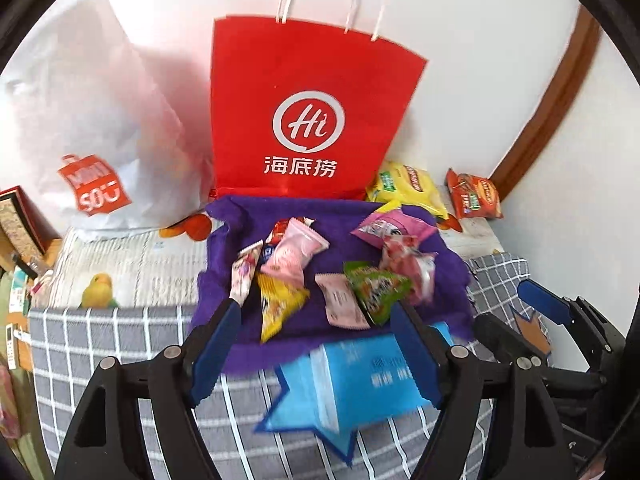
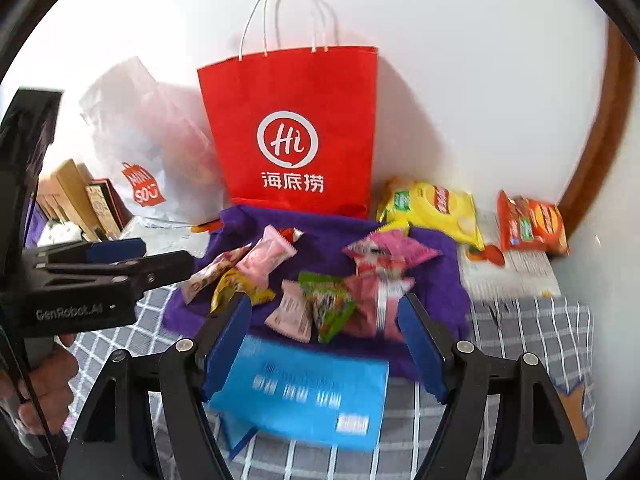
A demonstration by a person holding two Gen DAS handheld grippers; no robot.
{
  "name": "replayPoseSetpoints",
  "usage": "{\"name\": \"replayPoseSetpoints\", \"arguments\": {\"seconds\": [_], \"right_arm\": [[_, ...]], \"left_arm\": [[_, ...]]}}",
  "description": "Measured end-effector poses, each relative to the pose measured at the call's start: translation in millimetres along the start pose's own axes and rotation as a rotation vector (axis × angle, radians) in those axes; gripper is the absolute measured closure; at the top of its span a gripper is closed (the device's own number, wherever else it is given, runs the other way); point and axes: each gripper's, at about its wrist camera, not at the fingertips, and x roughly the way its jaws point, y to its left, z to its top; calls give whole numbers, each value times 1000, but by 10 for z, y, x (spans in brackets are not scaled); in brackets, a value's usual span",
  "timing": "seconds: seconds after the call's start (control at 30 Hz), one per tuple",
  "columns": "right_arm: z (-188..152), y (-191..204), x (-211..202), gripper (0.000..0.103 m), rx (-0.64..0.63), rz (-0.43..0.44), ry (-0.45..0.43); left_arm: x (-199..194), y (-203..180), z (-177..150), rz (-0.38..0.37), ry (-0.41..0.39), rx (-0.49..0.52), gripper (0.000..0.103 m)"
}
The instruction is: Organize snacks
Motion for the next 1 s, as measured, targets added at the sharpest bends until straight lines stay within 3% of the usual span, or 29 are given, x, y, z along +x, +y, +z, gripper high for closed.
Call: {"name": "replayPoseSetpoints", "arguments": {"seconds": [0.2, 0.3, 0.63, 1.0], "right_arm": [[-349, 13, -493, 27, 17, -34, -20], [-506, 22, -673, 13, 21, -88, -41], [-968, -43, -1157, 3, 90, -102, -97], [-1398, -149, -1513, 3, 125, -131, -125]], "left_arm": [[-465, -160, -446, 14, -52, 18, 21], [-648, -238, -648, 21, -73, 22, 20], [-1116, -492, -1156, 44, -156, 54, 18], [-1401, -660, -1573, 62, -232, 57, 12]]}}
